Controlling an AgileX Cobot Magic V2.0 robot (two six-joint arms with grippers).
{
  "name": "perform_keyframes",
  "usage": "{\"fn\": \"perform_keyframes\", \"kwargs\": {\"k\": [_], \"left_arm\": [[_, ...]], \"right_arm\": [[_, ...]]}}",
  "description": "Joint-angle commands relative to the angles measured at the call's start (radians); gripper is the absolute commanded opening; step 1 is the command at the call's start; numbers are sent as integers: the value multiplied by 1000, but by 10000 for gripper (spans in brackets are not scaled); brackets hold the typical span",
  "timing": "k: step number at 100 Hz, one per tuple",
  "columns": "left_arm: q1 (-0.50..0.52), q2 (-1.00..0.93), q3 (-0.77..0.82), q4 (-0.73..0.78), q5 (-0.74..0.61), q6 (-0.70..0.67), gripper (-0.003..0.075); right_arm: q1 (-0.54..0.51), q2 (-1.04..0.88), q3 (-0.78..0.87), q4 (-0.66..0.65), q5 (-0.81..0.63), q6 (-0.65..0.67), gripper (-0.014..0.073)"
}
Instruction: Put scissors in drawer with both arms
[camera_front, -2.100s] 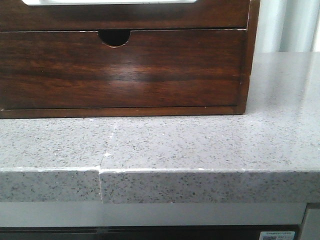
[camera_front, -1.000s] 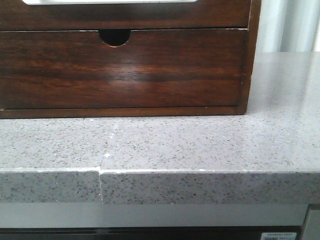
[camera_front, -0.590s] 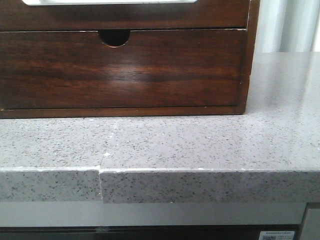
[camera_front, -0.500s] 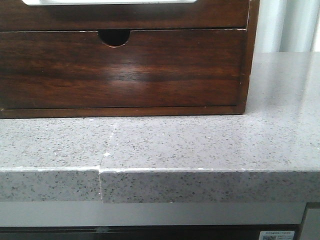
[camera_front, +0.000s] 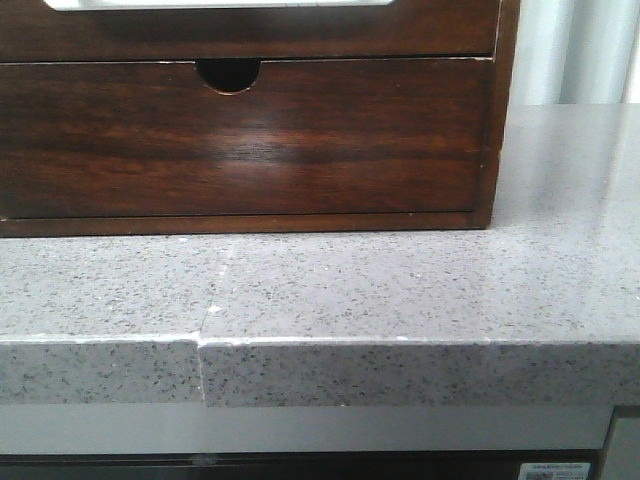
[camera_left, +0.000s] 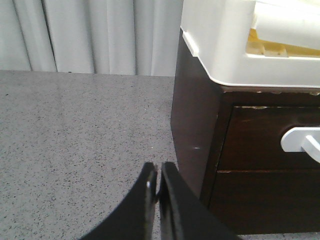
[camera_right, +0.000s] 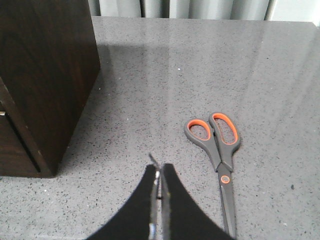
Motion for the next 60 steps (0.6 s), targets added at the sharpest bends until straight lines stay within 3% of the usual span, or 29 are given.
{"fn": "perform_keyframes", "kwargs": {"k": [1, 26, 35, 42, 50, 55, 60], "left_arm": [[0, 13, -32, -12, -69, 2, -20], [0, 13, -32, -12, -72, 2, -20], [0, 13, -25, -12, -85, -16, 4], [0, 13, -16, -12, -93, -16, 116], [0, 13, -9, -4, -96, -16, 360], [0, 13, -8, -3, -97, -16, 501], [0, 13, -8, -3, -97, -16, 595]], "right_arm": [[-5, 11, -34, 0, -77, -4, -69], [-5, 11, -34, 0, -77, -4, -66], [-5, 11, -32, 0, -84, -4, 20], [-5, 11, -32, -5, -87, -4, 176], [-5, 11, -32, -33, -95, -4, 388], [-5, 11, -32, -36, -97, -4, 479], [-5, 11, -32, -36, -97, -4, 533]]}}
